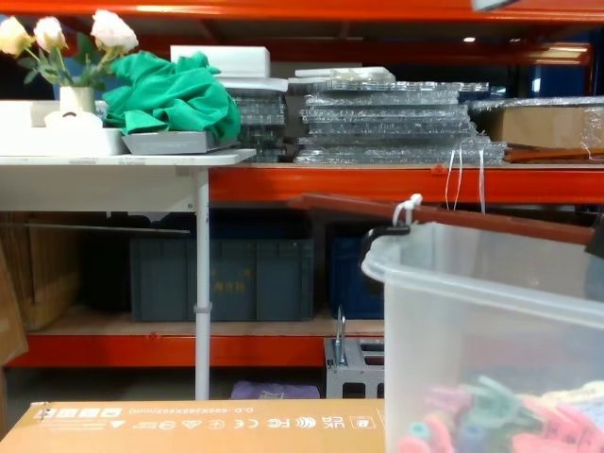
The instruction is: Use one hand to grasp the basket and place it at the designated location.
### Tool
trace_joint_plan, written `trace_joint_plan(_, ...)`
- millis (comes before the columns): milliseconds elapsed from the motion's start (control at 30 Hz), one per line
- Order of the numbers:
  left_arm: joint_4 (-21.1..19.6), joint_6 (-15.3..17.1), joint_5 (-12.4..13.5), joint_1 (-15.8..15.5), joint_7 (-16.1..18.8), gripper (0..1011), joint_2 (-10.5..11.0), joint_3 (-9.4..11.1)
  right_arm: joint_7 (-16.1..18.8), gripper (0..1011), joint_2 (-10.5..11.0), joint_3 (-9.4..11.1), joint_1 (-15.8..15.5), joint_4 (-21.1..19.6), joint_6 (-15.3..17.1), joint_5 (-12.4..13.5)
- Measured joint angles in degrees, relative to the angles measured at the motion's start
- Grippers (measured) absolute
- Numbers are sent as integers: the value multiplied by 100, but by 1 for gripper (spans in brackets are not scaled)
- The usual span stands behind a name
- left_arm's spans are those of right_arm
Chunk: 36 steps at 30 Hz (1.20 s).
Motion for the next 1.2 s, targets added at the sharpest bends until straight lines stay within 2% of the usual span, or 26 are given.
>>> trace_joint_plan(667, 0, 0, 0, 0, 0, 0, 0, 0, 263, 241, -148, 83, 162, 1225, 385, -61)
trace_joint_plan(1200, 1, 0, 1, 0, 0, 0, 0, 0, 363, 241, -237, 176, 315, 2526, 505, -155)
